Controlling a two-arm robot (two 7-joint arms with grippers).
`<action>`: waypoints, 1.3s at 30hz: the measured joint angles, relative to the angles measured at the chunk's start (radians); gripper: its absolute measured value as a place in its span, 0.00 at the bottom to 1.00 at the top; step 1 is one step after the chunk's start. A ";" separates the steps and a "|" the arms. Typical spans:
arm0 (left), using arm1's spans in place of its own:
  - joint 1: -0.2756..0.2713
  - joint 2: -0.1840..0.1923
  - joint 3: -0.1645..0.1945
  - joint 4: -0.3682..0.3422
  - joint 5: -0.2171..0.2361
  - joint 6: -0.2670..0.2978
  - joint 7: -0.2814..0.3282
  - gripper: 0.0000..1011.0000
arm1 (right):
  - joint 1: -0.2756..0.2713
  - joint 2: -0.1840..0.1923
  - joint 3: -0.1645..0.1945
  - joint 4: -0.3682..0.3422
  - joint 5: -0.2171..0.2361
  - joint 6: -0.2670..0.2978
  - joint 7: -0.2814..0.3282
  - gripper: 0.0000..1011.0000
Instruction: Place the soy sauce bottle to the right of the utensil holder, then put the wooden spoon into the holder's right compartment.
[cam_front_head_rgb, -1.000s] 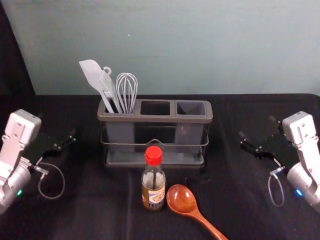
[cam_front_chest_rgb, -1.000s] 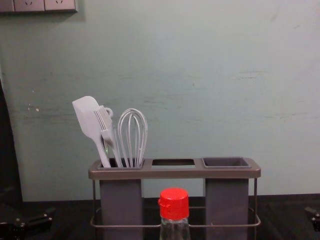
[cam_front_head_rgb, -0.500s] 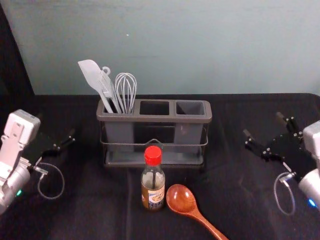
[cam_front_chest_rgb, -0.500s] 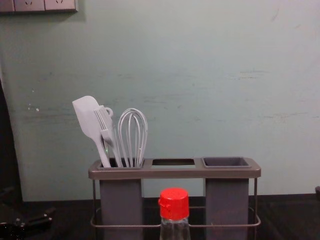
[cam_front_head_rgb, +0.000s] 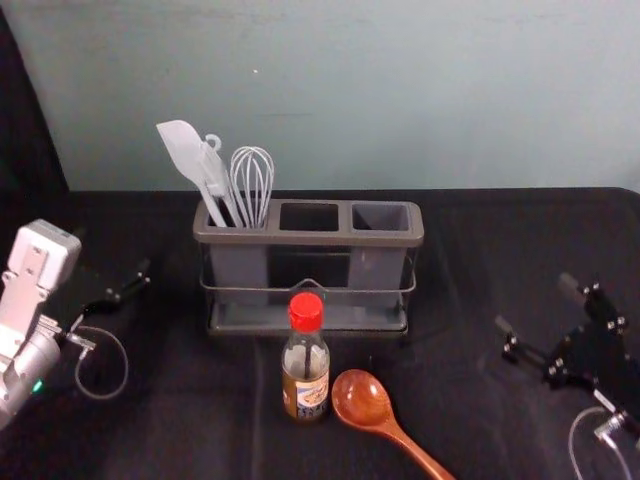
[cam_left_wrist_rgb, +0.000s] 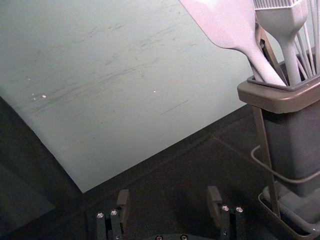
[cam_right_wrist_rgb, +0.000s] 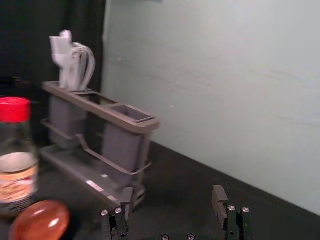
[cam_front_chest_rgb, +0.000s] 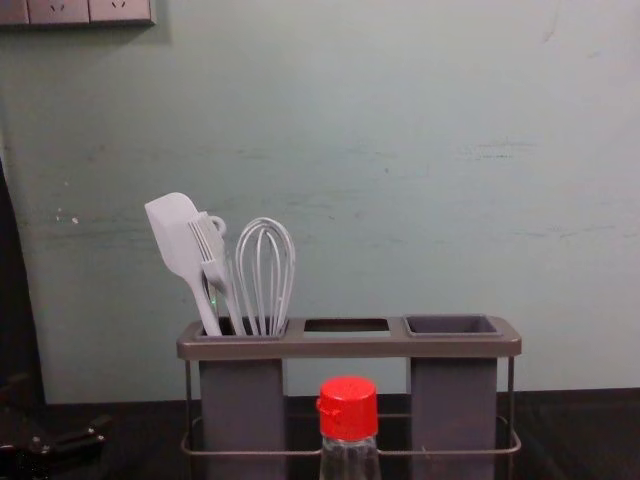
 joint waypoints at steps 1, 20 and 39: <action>0.000 0.000 0.000 0.000 0.000 0.000 0.000 1.00 | -0.022 0.011 0.007 -0.011 0.014 -0.008 0.019 0.99; 0.000 0.000 0.000 0.000 0.000 0.000 0.000 1.00 | 0.014 -0.008 -0.054 -0.036 0.059 -0.020 0.251 0.99; 0.000 0.000 0.000 0.000 0.000 0.000 0.000 1.00 | 0.101 -0.098 -0.121 -0.047 -0.043 0.058 0.314 0.99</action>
